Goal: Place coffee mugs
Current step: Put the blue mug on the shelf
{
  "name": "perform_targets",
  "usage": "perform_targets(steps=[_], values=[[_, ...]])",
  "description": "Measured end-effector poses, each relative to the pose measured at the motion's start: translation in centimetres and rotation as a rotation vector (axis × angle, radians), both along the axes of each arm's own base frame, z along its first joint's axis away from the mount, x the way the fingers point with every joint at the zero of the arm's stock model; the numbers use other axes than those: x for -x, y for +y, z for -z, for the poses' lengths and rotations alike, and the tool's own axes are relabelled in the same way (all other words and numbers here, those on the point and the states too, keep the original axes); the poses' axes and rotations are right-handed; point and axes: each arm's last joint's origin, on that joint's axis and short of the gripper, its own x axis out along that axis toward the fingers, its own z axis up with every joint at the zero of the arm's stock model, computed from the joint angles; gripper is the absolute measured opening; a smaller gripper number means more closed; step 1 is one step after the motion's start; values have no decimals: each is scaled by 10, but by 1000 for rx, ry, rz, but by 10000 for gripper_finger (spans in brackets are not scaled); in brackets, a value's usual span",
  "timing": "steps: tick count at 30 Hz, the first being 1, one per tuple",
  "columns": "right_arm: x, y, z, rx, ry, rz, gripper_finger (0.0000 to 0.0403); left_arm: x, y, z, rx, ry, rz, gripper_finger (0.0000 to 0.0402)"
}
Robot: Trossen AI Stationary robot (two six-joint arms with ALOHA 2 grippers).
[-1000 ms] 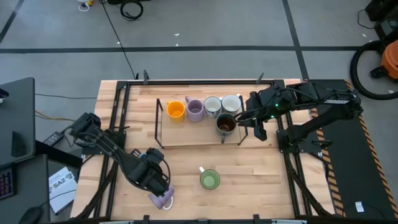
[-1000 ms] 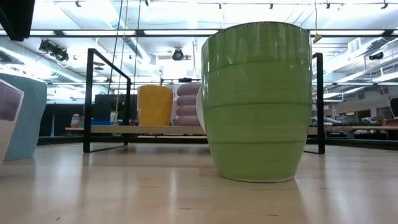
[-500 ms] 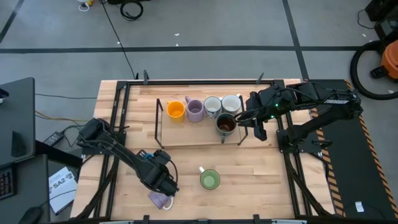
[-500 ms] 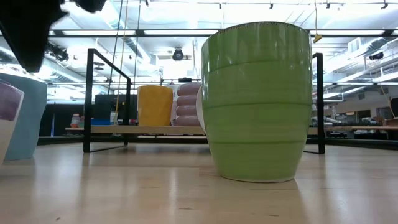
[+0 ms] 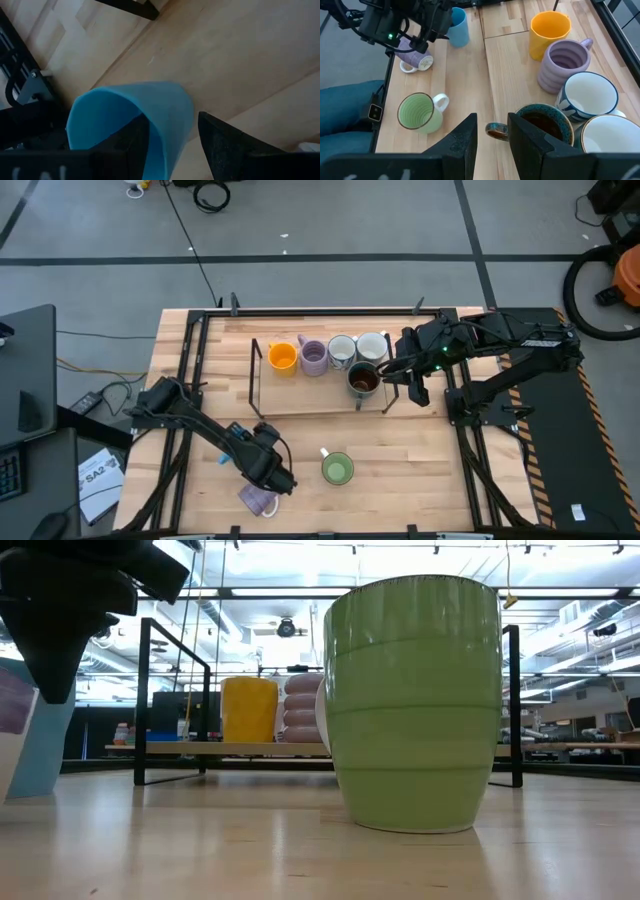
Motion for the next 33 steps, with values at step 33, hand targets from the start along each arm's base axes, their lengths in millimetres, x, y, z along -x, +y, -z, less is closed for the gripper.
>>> perform_targets(steps=[33], values=[[0, 0, 0, 0, 0, 1, 113, -3, -1, 0, 0, -33, 30, 25]])
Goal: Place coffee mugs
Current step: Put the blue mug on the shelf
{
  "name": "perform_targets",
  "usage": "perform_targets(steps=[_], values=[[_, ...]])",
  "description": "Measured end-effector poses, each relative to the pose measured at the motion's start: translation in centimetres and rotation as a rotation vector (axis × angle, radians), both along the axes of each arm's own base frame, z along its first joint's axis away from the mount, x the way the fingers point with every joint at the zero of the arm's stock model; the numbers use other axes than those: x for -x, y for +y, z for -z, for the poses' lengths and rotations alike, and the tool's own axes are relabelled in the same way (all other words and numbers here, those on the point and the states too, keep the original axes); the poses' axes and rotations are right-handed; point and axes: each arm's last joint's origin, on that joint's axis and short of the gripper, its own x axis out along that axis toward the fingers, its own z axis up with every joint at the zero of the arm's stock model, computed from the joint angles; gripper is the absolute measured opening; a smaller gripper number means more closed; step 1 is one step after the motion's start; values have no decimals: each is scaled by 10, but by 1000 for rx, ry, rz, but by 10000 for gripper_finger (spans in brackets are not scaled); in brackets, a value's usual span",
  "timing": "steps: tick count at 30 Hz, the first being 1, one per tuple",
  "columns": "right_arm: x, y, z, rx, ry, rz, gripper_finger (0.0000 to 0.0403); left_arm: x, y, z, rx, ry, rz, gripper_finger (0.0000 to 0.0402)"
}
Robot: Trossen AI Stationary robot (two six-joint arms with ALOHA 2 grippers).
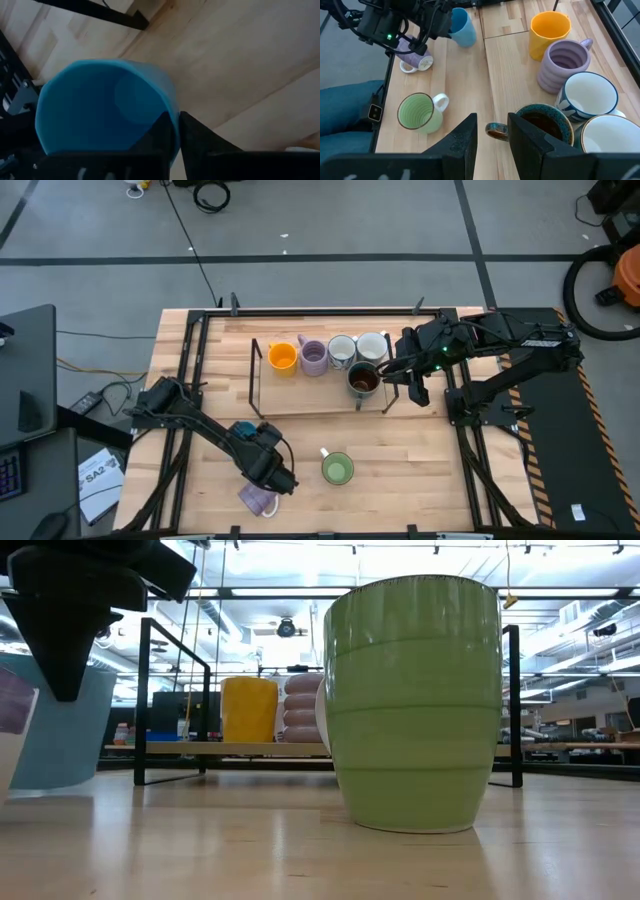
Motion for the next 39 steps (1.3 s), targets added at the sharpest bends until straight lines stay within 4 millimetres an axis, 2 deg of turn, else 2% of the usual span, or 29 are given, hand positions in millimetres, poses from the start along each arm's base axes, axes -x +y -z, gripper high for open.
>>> perform_targets(steps=[7, 13, 22, 31, 34, 39], values=[[0, 0, 0, 0, 0, 0, 113, 1, 0, -1, 15, 11, 7, 25], [0, 0, 0, 0, -1, 0, 113, 2, 0, -12, 55, 20, -7, 25], [6, -1, -3, 21, -20, -19, 113, -17, -2, -61, 136, -81, 50, 25], [13, -1, -7, 24, -43, -20, 113, -44, 10, -118, 227, -333, 27, 25], [13, -1, -8, 24, -44, -19, 113, -57, 21, -128, 247, -430, -8, 25], [13, -1, -7, 24, -42, -20, 113, -79, 44, -132, 276, -550, -84, 25]])
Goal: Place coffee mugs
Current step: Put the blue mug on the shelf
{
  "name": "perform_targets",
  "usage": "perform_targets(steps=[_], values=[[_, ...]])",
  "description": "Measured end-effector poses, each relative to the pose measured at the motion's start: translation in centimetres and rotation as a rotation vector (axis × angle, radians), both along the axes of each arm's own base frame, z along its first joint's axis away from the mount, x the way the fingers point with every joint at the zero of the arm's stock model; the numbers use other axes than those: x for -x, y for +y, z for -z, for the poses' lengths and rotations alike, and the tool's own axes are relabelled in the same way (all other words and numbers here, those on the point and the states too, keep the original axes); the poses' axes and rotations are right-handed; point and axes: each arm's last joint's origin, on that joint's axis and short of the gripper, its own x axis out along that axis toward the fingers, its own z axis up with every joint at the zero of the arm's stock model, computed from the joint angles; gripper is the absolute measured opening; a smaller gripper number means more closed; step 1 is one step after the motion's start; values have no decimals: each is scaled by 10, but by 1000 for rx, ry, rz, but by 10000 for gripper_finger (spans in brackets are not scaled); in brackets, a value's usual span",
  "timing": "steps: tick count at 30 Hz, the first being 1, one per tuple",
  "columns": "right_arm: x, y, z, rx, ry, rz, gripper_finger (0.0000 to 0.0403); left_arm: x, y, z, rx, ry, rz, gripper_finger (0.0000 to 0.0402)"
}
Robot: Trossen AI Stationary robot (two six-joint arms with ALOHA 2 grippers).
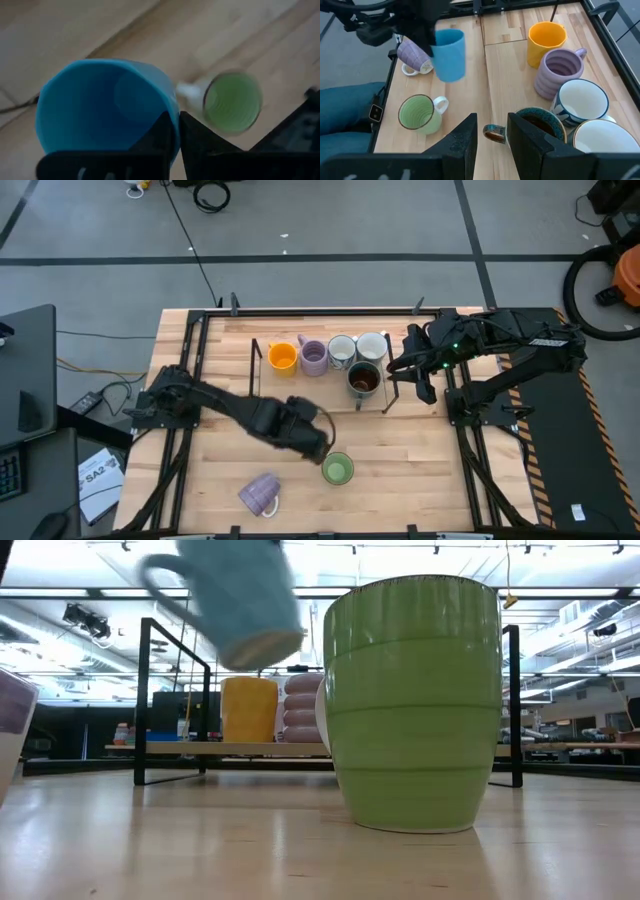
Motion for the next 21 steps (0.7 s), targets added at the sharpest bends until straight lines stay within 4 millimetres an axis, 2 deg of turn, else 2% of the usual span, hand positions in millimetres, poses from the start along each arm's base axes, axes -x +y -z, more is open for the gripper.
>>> perform_targets(steps=[14, 21], values=[[0, 0, 0, 59, -4, -49, 113, -32, 98, -2, 4, -79, -221, 25], [0, 0, 0, 70, -5, -57, 113, -37, 130, -4, -1, -118, -280, 25]])
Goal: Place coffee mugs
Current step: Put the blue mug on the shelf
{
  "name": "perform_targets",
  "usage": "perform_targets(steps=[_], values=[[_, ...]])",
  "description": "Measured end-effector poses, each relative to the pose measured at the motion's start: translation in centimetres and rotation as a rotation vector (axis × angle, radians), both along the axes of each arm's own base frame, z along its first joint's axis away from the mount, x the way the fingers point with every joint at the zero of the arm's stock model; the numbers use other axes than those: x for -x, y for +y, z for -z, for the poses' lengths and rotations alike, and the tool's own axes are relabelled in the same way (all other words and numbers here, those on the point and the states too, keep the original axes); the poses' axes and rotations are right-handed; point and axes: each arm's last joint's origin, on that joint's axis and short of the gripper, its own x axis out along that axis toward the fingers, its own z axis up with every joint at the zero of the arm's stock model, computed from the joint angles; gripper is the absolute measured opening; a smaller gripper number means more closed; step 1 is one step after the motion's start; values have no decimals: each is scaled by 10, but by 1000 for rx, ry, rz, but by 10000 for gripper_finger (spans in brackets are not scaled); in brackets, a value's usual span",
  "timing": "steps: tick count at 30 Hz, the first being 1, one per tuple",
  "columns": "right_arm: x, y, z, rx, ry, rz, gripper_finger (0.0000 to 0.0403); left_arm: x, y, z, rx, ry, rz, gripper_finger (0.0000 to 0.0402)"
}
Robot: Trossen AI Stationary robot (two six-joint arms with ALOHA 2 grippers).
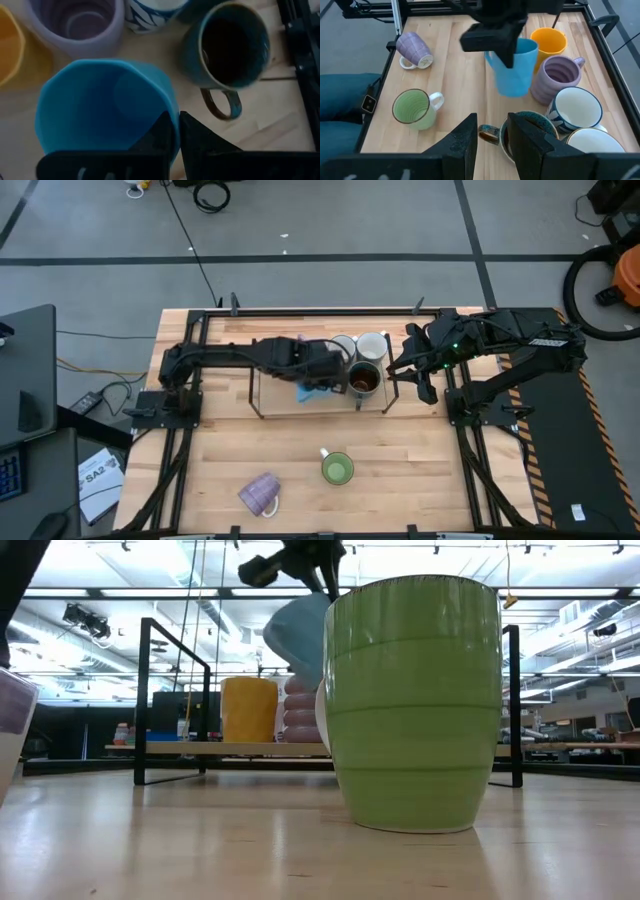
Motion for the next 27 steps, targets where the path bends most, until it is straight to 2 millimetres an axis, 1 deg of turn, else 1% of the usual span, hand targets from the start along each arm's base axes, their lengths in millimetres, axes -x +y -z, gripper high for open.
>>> perform_targets(steps=[4, 10, 20, 27], values=[[0, 0, 0, 0, 0, 0, 113, -4, 5, 5, 3, -1, -16, 25], [0, 0, 0, 11, -2, -9, 113, -17, 4, 16, 24, -23, -5, 27], [0, 0, 0, 24, -3, -20, 113, -32, 4, 35, 44, -17, 3, 32], [0, 0, 0, 25, -4, -21, 113, -42, 6, 53, 56, 11, 3, 33]])
